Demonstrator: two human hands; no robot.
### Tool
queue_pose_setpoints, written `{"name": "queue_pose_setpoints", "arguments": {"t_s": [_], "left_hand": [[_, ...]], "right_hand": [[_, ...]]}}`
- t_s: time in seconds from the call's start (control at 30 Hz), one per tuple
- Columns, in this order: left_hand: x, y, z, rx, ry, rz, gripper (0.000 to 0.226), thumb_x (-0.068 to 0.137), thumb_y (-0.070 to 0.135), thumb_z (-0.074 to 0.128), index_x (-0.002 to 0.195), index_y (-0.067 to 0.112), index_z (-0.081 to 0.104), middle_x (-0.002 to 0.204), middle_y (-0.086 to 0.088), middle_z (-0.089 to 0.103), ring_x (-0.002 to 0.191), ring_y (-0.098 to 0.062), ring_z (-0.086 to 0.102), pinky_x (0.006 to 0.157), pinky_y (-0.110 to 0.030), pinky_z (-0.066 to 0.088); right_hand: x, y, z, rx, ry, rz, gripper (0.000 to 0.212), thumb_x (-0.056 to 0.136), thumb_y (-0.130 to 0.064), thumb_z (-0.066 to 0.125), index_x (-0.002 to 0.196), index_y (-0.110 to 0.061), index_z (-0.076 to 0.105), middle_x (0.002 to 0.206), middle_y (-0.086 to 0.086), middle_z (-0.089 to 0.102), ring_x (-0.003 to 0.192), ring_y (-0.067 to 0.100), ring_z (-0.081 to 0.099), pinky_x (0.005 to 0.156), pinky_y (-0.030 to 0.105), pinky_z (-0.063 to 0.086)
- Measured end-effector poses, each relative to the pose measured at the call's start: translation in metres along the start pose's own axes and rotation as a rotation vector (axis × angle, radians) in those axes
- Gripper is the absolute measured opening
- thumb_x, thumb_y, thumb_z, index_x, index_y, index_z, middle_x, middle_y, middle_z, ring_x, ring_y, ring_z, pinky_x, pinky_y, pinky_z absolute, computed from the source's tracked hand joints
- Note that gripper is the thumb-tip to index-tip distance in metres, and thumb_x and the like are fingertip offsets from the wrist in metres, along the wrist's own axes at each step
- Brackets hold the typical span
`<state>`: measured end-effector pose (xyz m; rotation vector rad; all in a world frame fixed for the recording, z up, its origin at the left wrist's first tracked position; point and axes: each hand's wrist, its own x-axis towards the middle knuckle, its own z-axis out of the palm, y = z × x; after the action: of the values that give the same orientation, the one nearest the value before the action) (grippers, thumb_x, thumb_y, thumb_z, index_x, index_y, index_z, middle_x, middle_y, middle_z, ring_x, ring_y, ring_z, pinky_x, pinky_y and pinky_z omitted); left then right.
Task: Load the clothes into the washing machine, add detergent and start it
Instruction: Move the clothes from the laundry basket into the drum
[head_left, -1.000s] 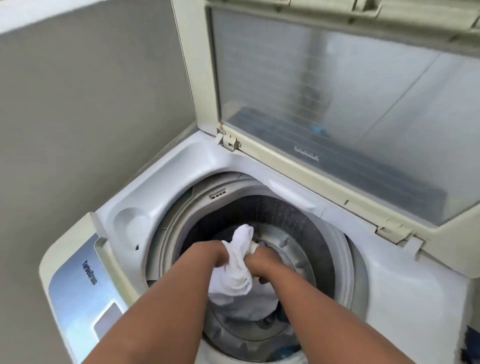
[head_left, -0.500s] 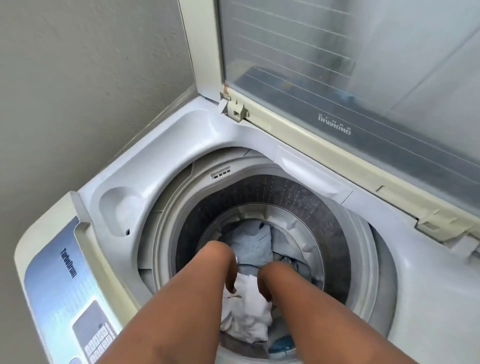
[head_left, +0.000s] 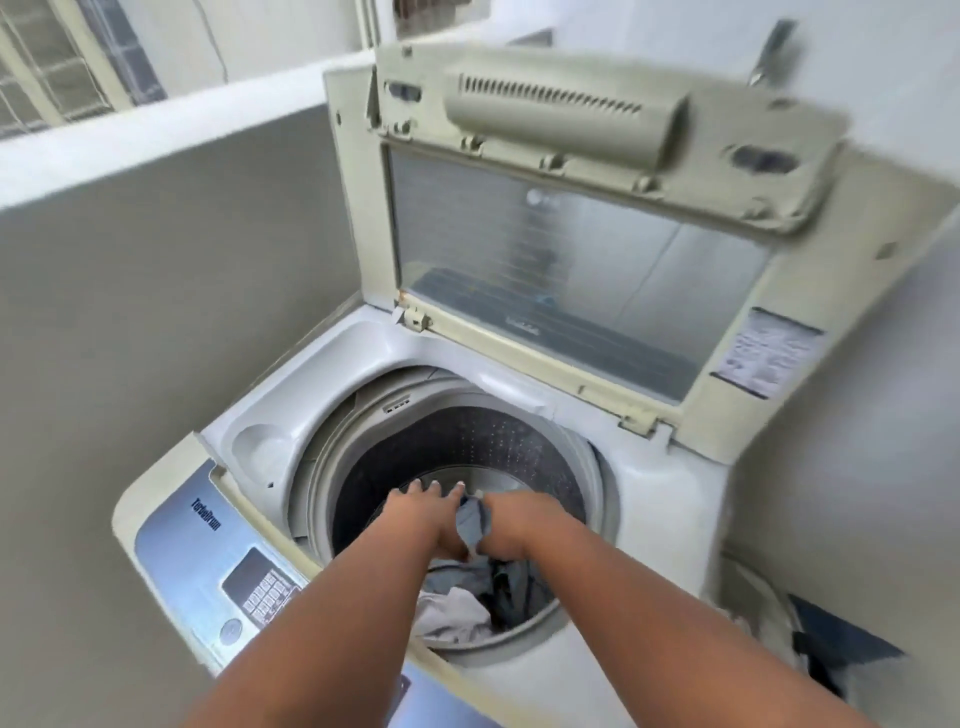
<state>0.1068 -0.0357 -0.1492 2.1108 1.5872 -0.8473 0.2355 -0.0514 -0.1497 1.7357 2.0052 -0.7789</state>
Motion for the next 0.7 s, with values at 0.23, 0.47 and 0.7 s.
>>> {"name": "queue_pose_setpoints", "arguments": {"t_s": [0.23,0.47,0.7], "left_hand": [[-0.074,0.056,-0.051,0.05,0.202,0.142,0.112,0.071,0.08,0.049,0.152,0.03,-0.01,0.161,-0.004,-0.005,0.147,-0.029,-0.012,0.117,-0.053,-0.001],[-0.11,0.159,-0.078,0.085,0.351,0.416,0.092,0.082,0.071,0.047,0.153,0.028,0.006,0.16,-0.001,0.016,0.148,-0.023,0.008,0.118,-0.042,0.013],[-0.096,0.28,-0.051,0.135,0.323,0.415,0.094,0.079,0.074,0.046,0.153,0.027,0.009,0.159,-0.002,0.018,0.147,-0.026,0.011,0.119,-0.043,0.012]], "right_hand": [[-0.122,0.051,-0.031,-0.086,0.299,0.046,0.075,0.081,-0.055,0.055,0.146,-0.025,0.031,0.147,0.004,0.042,0.14,0.03,0.028,0.107,0.047,0.033],[-0.199,0.139,-0.029,-0.048,0.384,0.196,0.079,0.083,-0.054,0.056,0.15,-0.027,0.023,0.154,0.003,0.032,0.145,0.028,0.02,0.113,0.047,0.027],[-0.243,0.249,0.027,0.007,0.288,0.255,0.078,0.084,-0.052,0.056,0.149,-0.025,0.024,0.155,0.005,0.03,0.146,0.03,0.018,0.111,0.048,0.031]]}}
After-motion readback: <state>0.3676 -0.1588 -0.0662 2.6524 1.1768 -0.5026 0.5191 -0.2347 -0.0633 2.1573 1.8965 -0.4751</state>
